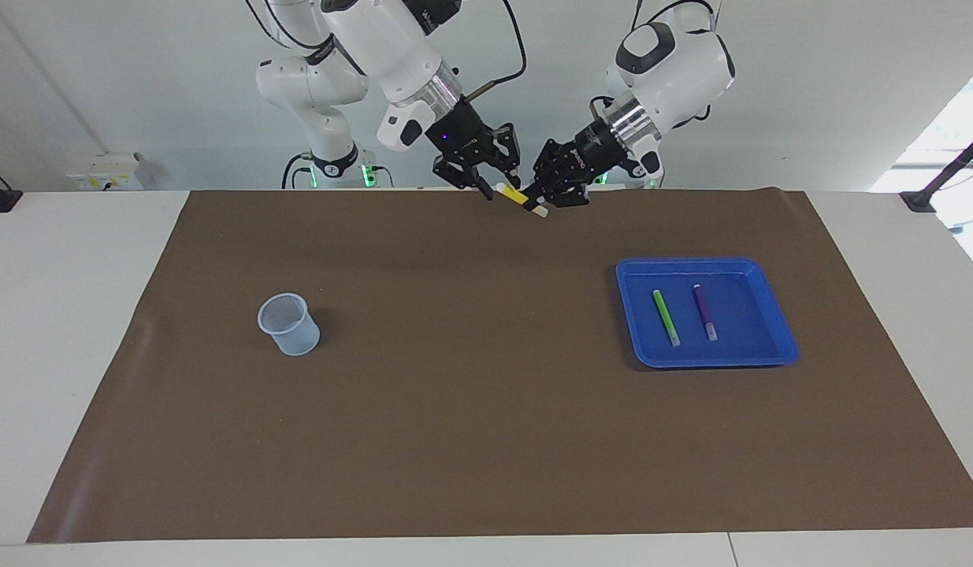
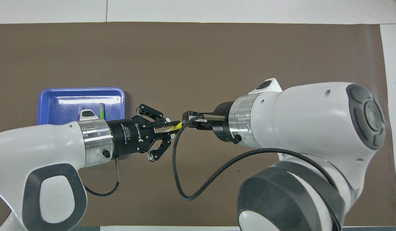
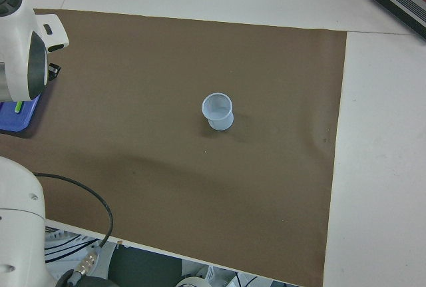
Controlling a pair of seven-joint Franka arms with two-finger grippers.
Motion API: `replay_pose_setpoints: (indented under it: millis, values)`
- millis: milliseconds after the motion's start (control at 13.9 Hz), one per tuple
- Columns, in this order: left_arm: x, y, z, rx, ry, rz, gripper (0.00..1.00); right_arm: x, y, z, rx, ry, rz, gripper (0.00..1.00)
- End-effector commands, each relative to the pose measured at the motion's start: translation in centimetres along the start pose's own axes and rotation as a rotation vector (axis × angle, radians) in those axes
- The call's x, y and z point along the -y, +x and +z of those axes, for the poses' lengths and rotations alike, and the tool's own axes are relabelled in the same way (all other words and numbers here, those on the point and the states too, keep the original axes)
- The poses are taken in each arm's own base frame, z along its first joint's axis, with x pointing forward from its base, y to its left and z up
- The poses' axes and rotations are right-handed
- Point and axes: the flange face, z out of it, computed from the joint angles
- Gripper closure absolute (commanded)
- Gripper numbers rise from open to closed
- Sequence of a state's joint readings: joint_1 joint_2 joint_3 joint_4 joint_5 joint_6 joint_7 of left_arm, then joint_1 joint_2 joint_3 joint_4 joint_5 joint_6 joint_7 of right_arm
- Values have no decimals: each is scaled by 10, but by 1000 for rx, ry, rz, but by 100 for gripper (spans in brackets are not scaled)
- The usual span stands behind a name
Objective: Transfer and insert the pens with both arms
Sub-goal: 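Grasp the yellow pen tip with the right gripper from the left gripper, then open the left gripper while the right gripper carries the pen to the cup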
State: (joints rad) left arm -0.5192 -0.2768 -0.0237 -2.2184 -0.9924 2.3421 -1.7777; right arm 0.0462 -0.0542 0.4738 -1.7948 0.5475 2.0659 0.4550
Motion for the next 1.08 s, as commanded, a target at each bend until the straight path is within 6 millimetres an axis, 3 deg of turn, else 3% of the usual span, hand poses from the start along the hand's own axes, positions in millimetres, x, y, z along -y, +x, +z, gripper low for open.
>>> replay_pose_setpoints:
  millis: [0, 360, 432, 504, 649, 865, 1009]
  values:
    - [9, 3, -5, 18, -17, -19, 100, 4, 3, -4, -41, 7, -21, 100]
    - [9, 4, -5, 18, -16, -21, 100, 4, 5, -5, -54, 11, -25, 100]
    - [9, 3, -5, 18, -16, -15, 46, 2, 6, -5, -50, 7, -22, 100]
    - [9, 3, -4, 18, -14, -18, 0, 0, 7, -5, -52, -6, -28, 100]
    - [10, 2, -3, 17, -9, -26, 0, -11, 9, -9, -32, -38, -8, 100]
    - [11, 2, -2, 11, 1, -5, 0, -53, 31, -30, -24, -94, 44, 100]
    - [11, 4, -3, 7, -2, -5, 0, -85, 43, -36, -89, -260, -50, 100]
